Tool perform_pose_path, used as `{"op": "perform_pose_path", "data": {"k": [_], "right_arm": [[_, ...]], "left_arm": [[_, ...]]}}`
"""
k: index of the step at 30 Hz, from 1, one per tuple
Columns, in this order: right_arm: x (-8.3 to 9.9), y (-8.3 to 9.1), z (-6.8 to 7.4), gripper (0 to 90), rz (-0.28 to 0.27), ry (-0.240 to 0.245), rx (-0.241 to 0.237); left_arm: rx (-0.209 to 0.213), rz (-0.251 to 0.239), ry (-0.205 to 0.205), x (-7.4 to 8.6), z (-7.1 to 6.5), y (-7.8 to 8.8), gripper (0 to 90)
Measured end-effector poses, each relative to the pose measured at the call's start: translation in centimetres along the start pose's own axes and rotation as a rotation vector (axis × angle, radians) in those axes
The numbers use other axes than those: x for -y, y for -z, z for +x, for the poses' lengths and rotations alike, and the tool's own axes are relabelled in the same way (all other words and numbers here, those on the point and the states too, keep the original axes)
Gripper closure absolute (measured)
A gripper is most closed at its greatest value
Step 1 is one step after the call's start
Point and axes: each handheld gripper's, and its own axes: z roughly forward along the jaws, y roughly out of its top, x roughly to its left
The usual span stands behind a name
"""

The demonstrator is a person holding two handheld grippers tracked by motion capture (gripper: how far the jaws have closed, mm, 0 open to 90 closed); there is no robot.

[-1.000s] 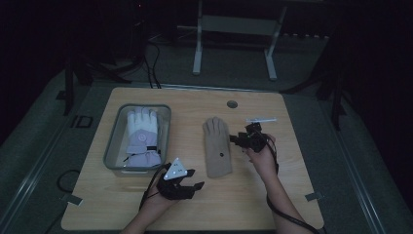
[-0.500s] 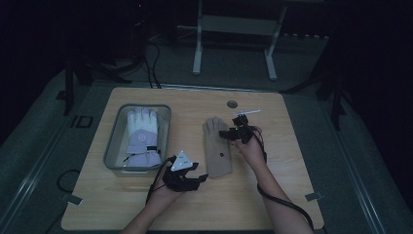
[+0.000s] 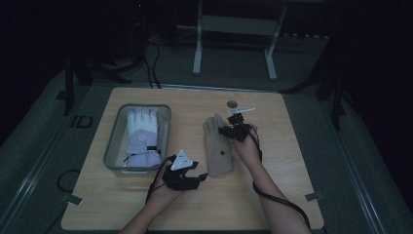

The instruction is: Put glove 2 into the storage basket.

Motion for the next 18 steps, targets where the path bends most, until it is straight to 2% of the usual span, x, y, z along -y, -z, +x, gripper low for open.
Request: {"op": "perform_pose_path", "data": {"k": [2,4,6,8,10,13,15,17,18], "right_arm": [[0.1,-0.1,-0.5,77.0,-0.002,-0.021,0.012],[0.5,-0.5,-1.1,69.7,0.020,-0.052,0.012],[0.8,-0.9,-1.6,62.4,0.049,-0.068,0.026],[1.1,-1.1,-2.0,55.6,0.059,-0.081,0.020],[1.4,-1.3,-2.3,53.8,0.071,-0.078,0.032],[1.6,-1.7,-2.7,52.9,0.097,-0.080,0.015],[1.7,-1.8,-2.9,54.1,0.108,-0.080,0.002],[1.7,-1.9,-2.9,54.9,0.109,-0.070,0.004],[1.7,-1.9,-2.9,55.0,0.110,-0.070,0.002]], "left_arm": [[-0.005,-0.001,-0.003,-0.4,-0.1,-0.1,42.6],[-0.010,0.005,-0.003,-0.6,-0.1,-0.3,42.6],[-0.015,0.013,-0.003,-0.9,0.0,-0.6,42.7],[-0.022,0.022,0.003,-1.2,0.2,-0.9,42.5],[-0.020,0.038,0.013,-1.5,0.4,-1.4,41.9],[-0.022,0.065,0.042,-2.0,0.9,-2.3,39.0],[-0.034,0.089,0.070,-2.2,1.4,-3.1,34.3],[-0.042,0.117,0.095,-2.4,2.0,-4.0,34.2],[-0.059,0.128,0.101,-2.5,2.2,-4.5,33.6]]}}
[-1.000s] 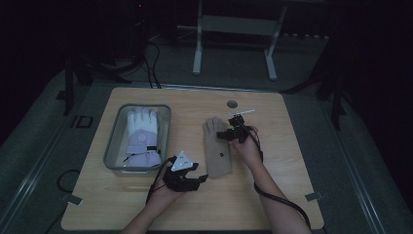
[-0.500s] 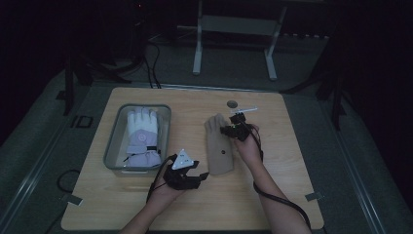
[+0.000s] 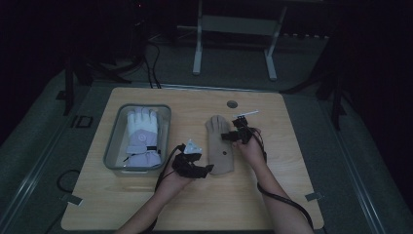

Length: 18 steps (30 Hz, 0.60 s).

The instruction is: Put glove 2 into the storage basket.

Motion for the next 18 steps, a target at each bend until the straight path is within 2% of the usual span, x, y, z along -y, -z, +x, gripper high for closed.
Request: {"op": "perform_pose_path", "data": {"k": [2,4,6,8,13,15,18], "right_arm": [[0.0,0.0,-0.1,55.8,0.002,0.004,-0.001],[0.0,-0.1,-0.1,56.1,-0.001,0.000,0.000],[0.1,-0.1,-0.1,58.1,-0.001,0.007,0.001],[0.2,-0.1,0.0,63.0,0.000,0.018,0.000],[0.3,0.0,0.2,73.6,0.005,0.055,0.025],[0.4,0.0,0.2,75.6,-0.001,0.064,0.031],[0.5,0.1,0.2,76.8,-0.008,0.069,0.034]], "left_arm": [[-0.002,0.031,0.028,-0.4,0.6,-0.9,32.3],[-0.017,0.052,0.031,-0.8,1.0,-1.7,32.4],[0.010,0.078,0.049,-1.2,1.2,-2.6,32.4],[0.014,0.101,0.047,-1.6,1.2,-3.4,32.5],[-0.011,0.129,0.065,-2.2,1.4,-5.0,36.2],[0.004,0.139,0.086,-2.4,1.5,-5.5,41.8],[-0.006,0.138,0.079,-2.4,1.3,-5.9,45.0]]}}
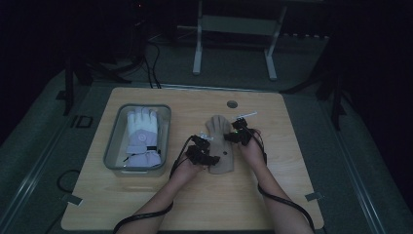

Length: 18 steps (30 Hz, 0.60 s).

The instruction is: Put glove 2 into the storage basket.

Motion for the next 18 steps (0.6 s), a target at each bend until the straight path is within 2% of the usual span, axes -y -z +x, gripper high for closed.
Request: {"op": "perform_pose_path", "data": {"k": [3,6,8,10,13,18], "right_arm": [[0.1,0.0,0.0,78.3,-0.005,0.000,0.002],[0.1,0.0,0.2,80.0,-0.011,-0.003,0.011],[0.2,0.1,0.3,81.4,-0.016,0.004,0.018],[0.2,0.1,0.4,82.6,-0.021,-0.001,0.014],[0.2,0.5,0.3,83.4,-0.028,-0.021,0.000],[-0.2,1.6,0.3,84.4,-0.063,-0.033,-0.027]], "left_arm": [[-0.003,0.000,-0.011,0.0,-0.1,-0.1,51.5],[0.002,-0.016,-0.020,0.2,-0.4,-0.2,64.7],[0.023,-0.013,-0.007,0.2,-0.4,-0.3,73.4],[0.017,-0.013,-0.022,0.2,-0.6,-0.3,78.2],[0.007,-0.018,-0.041,0.2,-0.8,0.1,80.9],[0.016,-0.043,-0.037,0.0,-0.4,1.1,81.6]]}}
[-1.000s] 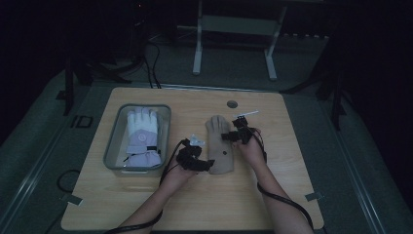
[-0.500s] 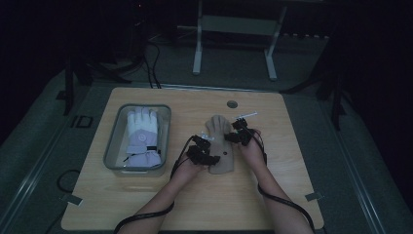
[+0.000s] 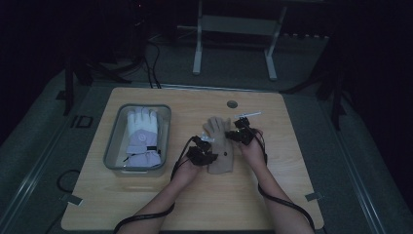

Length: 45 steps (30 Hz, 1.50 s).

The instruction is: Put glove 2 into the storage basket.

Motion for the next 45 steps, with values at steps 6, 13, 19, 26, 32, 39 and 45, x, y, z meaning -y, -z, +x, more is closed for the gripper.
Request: {"op": "perform_pose_path", "data": {"k": [6,13,19,26,32,39,45], "right_arm": [[-0.5,0.7,0.3,84.5,-0.026,0.009,-0.006],[-0.6,-0.9,0.5,65.2,0.033,0.006,-0.034],[-0.6,-2.1,0.1,38.2,0.047,-0.024,-0.069],[-0.9,-2.6,0.4,25.2,0.032,-0.075,-0.129],[-1.0,-3.5,1.2,22.7,0.058,-0.033,-0.083],[-0.9,-3.6,2.2,51.9,0.079,0.018,-0.078],[-0.8,-3.3,2.4,73.6,0.081,-0.029,-0.125]], "left_arm": [[0.018,-0.005,0.014,-0.3,0.2,0.7,81.8],[0.039,0.014,0.047,0.2,0.8,0.1,81.5],[0.046,0.021,0.052,0.6,1.2,0.0,81.4],[0.056,0.026,0.058,0.9,1.4,-0.1,81.5],[0.061,0.027,0.062,1.0,1.6,-0.1,81.5],[0.067,0.023,0.069,1.1,1.8,-0.2,81.5],[0.069,0.021,0.083,1.2,1.8,0.0,81.6]]}}
